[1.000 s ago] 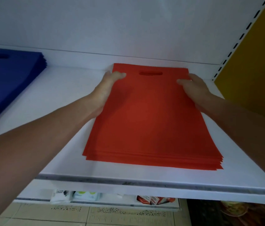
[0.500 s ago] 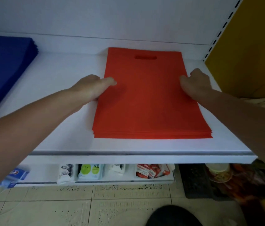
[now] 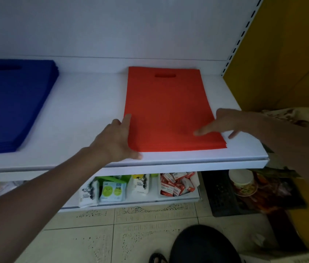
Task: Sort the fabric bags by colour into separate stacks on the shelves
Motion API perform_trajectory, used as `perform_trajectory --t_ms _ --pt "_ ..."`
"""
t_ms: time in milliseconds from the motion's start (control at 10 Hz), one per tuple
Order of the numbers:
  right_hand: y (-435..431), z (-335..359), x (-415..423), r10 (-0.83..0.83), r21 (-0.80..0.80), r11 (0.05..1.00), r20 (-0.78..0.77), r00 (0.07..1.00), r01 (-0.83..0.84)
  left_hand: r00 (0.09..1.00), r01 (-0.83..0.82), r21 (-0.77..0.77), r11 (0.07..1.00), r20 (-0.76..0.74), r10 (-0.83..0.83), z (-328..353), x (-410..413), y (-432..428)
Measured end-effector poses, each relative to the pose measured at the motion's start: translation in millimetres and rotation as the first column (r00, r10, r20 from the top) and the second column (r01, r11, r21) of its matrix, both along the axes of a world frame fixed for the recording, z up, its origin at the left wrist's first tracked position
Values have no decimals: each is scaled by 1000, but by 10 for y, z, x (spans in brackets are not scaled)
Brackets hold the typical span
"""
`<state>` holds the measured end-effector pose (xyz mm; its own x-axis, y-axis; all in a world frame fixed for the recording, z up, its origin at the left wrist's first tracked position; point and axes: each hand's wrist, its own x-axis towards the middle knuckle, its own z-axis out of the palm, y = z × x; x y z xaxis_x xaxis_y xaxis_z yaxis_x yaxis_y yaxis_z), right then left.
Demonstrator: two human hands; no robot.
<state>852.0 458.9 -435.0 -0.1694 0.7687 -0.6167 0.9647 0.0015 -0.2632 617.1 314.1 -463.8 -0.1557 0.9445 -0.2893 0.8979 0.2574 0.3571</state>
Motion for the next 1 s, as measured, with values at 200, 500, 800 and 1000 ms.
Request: perform_trajectory --t_ms 200,500,800,1000 --pt "-182 -53 66 370 -4 923 283 885 -385 1000 29 -50 998 -6 -29 61 -12 47" --pt "-93 -118 202 302 164 937 73 951 -310 999 -10 -12 1000 -51 9 63 8 114" --pt "-92 -147 282 228 173 960 -23 973 -221 988 -17 -11 1000 -153 16 91 58 113" --pt "-289 78 77 299 310 901 61 952 -303 950 -53 57 997 -305 68 327 -279 -122"
